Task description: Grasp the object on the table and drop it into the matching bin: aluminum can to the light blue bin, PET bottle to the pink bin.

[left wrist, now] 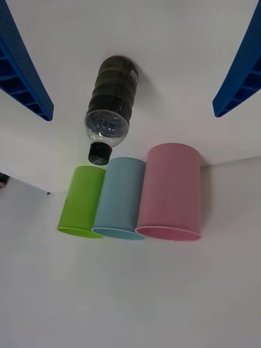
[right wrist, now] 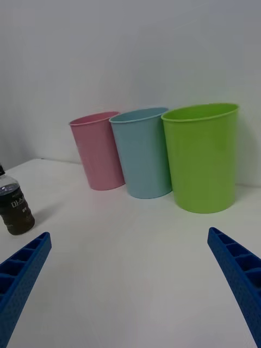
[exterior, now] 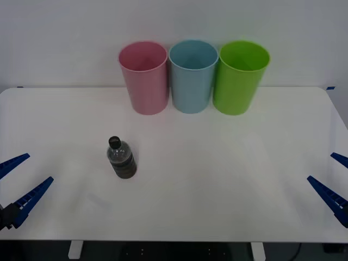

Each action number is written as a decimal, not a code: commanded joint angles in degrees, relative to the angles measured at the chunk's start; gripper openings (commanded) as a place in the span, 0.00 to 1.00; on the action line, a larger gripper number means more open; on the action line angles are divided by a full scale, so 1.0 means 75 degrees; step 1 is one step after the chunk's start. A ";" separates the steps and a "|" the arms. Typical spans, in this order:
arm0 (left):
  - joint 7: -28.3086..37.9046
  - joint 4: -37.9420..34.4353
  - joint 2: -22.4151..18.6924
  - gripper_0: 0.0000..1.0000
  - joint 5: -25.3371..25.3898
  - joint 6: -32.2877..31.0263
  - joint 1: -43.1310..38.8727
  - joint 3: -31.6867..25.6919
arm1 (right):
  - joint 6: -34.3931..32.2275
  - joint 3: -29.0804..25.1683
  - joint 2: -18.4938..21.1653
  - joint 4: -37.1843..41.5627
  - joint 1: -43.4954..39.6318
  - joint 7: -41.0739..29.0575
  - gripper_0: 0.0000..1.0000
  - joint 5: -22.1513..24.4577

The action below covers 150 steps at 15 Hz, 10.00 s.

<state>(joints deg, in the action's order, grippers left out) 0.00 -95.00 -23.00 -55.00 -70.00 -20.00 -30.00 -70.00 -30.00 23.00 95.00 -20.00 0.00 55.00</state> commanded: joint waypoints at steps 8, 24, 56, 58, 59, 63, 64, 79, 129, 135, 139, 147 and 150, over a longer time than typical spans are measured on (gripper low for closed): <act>-0.0082 0.0104 0.0301 1.00 -0.0061 0.0076 0.0018 0.0016 | 0.0000 0.0000 0.0000 0.0000 0.0000 0.0000 1.00 0.0000; -0.0211 0.1159 0.0324 1.00 -0.1819 0.0896 0.1213 0.1445 | 0.0000 0.0000 0.0000 0.0000 0.0000 0.0000 1.00 0.0000; -0.1547 0.4018 0.1145 0.07 -0.2979 0.1224 0.3920 0.2359 | 0.0000 0.0000 0.0000 0.0000 0.0000 0.0000 1.00 0.0000; -0.1617 0.4018 0.1145 0.00 -0.2968 0.1201 0.3920 0.2383 | 0.0000 0.0000 0.0000 0.0000 0.0000 0.0000 1.00 0.0000; -0.1617 0.4018 0.1145 0.00 -0.2968 0.1201 0.3932 0.2418 | 0.0000 0.0000 0.0000 0.0000 0.0000 0.0000 1.00 0.0000; -0.1582 0.4018 0.1133 0.00 -0.2815 0.1201 0.3932 0.2395 | 0.0000 0.0000 0.0000 0.0000 0.0000 0.0000 1.00 0.0000; -0.1559 0.4018 0.1121 0.00 -0.2721 0.1201 0.3932 0.2348 | 0.0000 0.0000 0.0000 0.0000 0.0000 0.0000 1.00 0.0000; 0.0797 0.2120 0.0688 0.00 -0.1655 0.2208 0.4014 0.1035 | 0.0000 0.0000 0.0000 0.0000 0.0000 0.0000 1.00 0.0000; 0.1371 0.6643 0.1684 1.00 -0.4561 0.5548 1.0331 0.1773 | 0.0000 0.0000 0.0000 0.0000 0.0000 0.0000 1.00 0.0000; 0.1242 0.5882 0.1039 1.00 -0.2651 0.5162 0.9334 0.2559 | 0.0000 0.0000 0.0000 0.0000 0.0000 0.0000 1.00 0.0000; 0.1219 0.5343 0.0254 1.00 -0.1327 0.4939 0.8608 0.3168 | 0.0000 0.0000 0.0000 0.0000 0.0000 0.0000 1.00 0.0000; 0.1137 0.3608 -0.1152 1.00 0.0431 0.4458 0.6510 0.3590 | 0.0000 0.0000 0.0000 0.0000 0.0000 0.0000 1.00 0.0000; 0.1031 0.3538 -0.1386 1.00 0.0525 0.3603 0.5854 0.3074 | 0.0000 0.0000 0.0000 0.0000 0.0000 0.0000 1.00 0.0000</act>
<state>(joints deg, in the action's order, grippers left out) 7.98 -68.47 -33.05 -51.07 -41.39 25.06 -5.85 -70.00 -30.00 23.00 95.00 -20.00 0.00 55.00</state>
